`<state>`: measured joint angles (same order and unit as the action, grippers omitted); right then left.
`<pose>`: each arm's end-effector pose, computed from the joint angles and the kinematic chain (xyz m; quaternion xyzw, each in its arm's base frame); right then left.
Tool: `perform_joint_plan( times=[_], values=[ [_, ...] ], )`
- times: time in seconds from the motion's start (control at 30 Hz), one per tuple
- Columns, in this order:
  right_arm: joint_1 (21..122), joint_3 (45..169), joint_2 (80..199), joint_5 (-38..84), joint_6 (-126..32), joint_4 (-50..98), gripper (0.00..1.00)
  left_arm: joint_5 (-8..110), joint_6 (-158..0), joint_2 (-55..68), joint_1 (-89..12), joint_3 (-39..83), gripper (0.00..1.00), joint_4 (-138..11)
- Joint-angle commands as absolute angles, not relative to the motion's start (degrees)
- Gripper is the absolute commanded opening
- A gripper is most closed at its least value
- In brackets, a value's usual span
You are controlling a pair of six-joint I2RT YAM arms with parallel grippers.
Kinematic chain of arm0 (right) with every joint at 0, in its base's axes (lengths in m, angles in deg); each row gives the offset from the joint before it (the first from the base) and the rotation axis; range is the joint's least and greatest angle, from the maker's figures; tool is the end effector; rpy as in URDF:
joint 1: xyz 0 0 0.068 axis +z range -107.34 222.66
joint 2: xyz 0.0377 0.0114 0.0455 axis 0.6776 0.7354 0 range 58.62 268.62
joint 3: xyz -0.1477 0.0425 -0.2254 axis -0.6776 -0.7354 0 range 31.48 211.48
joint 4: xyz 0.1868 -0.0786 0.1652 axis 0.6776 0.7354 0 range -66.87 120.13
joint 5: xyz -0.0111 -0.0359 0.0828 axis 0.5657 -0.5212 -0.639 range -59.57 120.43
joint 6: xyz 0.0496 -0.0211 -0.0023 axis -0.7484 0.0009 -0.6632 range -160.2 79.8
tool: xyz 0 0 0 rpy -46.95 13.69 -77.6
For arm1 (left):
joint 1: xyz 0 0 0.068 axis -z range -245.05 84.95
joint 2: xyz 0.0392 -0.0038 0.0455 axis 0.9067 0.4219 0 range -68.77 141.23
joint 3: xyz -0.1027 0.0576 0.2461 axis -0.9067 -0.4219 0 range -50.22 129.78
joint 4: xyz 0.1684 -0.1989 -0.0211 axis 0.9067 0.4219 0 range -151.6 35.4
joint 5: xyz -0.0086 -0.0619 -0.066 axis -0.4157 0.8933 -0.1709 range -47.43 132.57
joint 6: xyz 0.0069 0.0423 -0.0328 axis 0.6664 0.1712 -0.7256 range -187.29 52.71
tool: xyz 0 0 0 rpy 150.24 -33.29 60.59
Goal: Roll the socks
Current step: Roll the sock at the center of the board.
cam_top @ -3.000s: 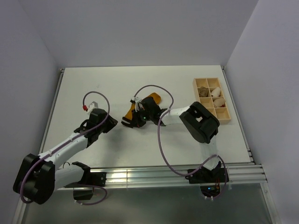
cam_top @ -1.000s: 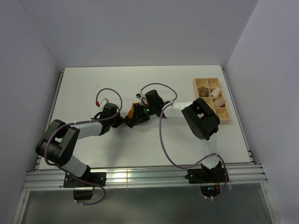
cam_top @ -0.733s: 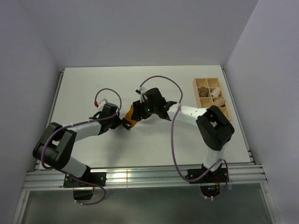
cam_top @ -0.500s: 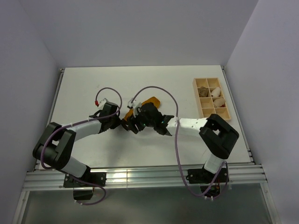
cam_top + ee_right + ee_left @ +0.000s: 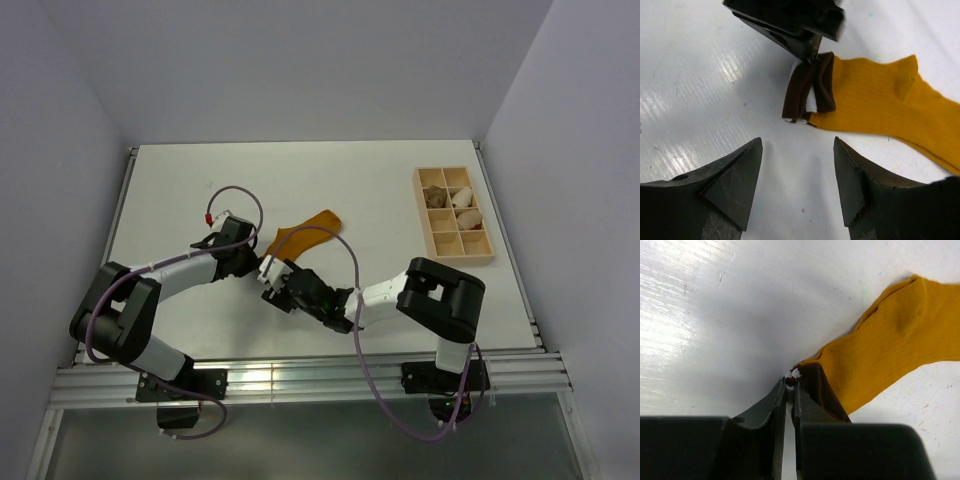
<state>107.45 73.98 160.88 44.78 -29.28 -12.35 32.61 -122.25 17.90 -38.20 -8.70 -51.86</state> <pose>0.1571 0.3131 0.1454 -0.4579 0.6996 0.1504 0.5275 0.2550 -0.1222 0.1563 -0.2561 0.9150 -0.1342 0.2812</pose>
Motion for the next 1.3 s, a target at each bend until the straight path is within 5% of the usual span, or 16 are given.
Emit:
perform_joint_plan(
  times=[0.0, 1.0, 1.27],
  values=[
    [108.8, 77.6, 163.4, 51.5, -24.4, -19.1, 0.66, 33.6, -120.4, 16.8, -37.9, -7.0, 0.06, -48.6],
    [110.4, 85.6, 176.0, 51.3, -24.1, -15.0, 0.5, 35.4, -120.3, 15.9, -37.8, -6.4, 0.06, -48.1],
    [107.4, 85.1, 175.8, 50.4, -29.4, -10.9, 0.31, 35.9, -120.2, 15.2, -37.8, -6.5, 0.07, -48.1]
  ],
)
